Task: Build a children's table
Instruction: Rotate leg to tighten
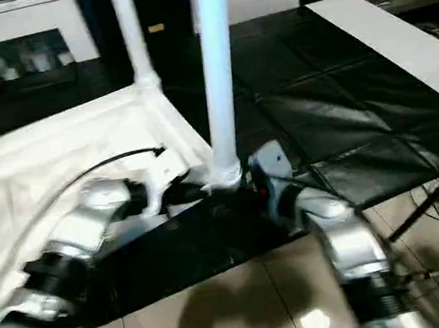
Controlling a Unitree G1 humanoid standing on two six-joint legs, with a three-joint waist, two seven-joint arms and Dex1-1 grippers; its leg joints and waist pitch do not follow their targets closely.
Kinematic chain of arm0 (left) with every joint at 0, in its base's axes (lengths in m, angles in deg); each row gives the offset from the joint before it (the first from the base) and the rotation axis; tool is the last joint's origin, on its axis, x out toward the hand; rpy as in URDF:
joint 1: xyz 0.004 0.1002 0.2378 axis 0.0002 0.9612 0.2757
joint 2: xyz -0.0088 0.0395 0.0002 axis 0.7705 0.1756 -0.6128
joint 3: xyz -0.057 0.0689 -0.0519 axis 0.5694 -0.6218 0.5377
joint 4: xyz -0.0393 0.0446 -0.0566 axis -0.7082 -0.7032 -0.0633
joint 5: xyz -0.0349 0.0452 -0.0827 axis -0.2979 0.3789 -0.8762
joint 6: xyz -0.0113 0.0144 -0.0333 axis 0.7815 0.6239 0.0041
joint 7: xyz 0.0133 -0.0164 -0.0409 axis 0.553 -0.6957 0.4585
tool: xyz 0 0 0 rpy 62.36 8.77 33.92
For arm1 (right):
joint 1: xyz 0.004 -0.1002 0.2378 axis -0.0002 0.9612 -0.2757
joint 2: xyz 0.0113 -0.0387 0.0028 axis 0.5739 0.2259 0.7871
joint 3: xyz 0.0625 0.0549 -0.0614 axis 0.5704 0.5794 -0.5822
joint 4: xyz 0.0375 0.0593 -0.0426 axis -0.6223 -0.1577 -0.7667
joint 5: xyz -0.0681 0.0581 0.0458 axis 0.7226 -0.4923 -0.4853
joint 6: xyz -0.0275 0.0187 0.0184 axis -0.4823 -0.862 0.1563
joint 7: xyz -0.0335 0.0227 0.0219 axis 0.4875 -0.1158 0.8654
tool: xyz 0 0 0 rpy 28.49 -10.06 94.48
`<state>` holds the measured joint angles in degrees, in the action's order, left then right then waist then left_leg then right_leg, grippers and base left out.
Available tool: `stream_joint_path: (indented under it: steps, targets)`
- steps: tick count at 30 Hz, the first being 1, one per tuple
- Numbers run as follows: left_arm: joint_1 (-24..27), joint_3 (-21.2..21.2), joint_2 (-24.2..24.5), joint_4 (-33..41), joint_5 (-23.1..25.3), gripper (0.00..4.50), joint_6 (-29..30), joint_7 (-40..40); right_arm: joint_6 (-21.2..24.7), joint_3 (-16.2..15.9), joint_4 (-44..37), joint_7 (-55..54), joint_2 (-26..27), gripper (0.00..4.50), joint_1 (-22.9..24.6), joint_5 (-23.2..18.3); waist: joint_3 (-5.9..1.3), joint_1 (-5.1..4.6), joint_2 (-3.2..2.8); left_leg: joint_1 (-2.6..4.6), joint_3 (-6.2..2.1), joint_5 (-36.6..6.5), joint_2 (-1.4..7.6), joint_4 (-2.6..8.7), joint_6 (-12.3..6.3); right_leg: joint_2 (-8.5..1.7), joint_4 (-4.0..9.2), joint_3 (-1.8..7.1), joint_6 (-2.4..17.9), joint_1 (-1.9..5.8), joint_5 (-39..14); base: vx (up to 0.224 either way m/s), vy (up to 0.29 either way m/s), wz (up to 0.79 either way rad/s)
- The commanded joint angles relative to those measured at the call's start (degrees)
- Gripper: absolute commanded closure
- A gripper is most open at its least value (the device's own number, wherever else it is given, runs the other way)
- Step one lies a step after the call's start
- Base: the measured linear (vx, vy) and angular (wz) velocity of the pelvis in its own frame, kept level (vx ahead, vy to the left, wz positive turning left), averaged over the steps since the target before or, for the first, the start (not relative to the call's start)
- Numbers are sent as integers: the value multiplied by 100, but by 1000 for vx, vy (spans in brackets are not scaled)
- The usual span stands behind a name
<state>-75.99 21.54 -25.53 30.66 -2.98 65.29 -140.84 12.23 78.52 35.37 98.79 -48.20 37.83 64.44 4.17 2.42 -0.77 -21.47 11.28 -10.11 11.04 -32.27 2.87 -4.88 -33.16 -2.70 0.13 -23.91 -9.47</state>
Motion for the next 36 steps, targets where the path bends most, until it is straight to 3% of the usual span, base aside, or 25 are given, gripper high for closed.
stream_joint_path:
  steps: [1, 4, 8, 14, 15, 18, 29, 36]
  targets:
    - [50, -390, 76, -48, 66, 450, -305, -596, -132, -162, -236, 470, -148, 6, 52, -56, -340, 21, 37, 117, -52, -1195, 202, 308, -485, -291, 369, 210, 1388, 286, -1207, 0, 0, 0]
    - [27, -532, 314, -119, 20, 450, -721, -1243, -237, -234, -291, 1112, -472, 6, 53, -220, -332, 89, 45, 128, -54, -1271, 229, 334, -389, -284, 351, 217, 1317, 279, -1269, 0, 0, 0]
    - [-40, -677, 513, -169, -44, 450, -889, -1828, -214, -246, -294, 1667, -660, 6, -31, -526, -349, 136, 57, 122, -46, -1195, 236, 325, -442, -296, 305, 206, 1440, 286, -1024, 0, 0, 0]
    - [-157, -836, 671, -363, -4, 450, -1254, -2375, -237, -292, -97, 2291, -784, 57, -265, -772, -363, 204, 66, 107, -35, -1074, 228, 300, -460, -324, 281, 209, 1442, 299, -1049, 0, 0, 0]
    - [-158, -837, 672, -366, -4, 450, -1256, -2378, -235, -292, -96, 2299, -785, 82, -267, -775, -363, 226, 78, 107, -34, -1033, 231, 295, -467, -323, 275, 208, 1440, 296, -1032, 0, 0, 0]
    - [-211, -868, 674, -449, -9, 450, -1337, -2511, -207, -347, -74, 2549, -854, 96, -351, -880, -368, 252, 83, 107, -34, -921, 229, 286, -488, -318, 255, 204, 1462, 298, -924, 0, 0, 0]
    - [-256, -908, 651, -572, -17, 450, -1468, -2636, -204, -449, 156, 2832, -791, 185, -554, -920, -356, 245, 123, 94, -37, -943, 227, 289, -466, -318, 264, 195, 1449, 293, -1076, 0, 0, 0]
    - [-245, -914, 653, -595, -3, 450, -1459, -2617, -91, -544, 177, 3033, -805, 243, -557, -1008, -355, 257, 113, 104, -36, -937, 230, 289, -456, -316, 254, 197, 1463, 289, -1018, 0, 0, 0]
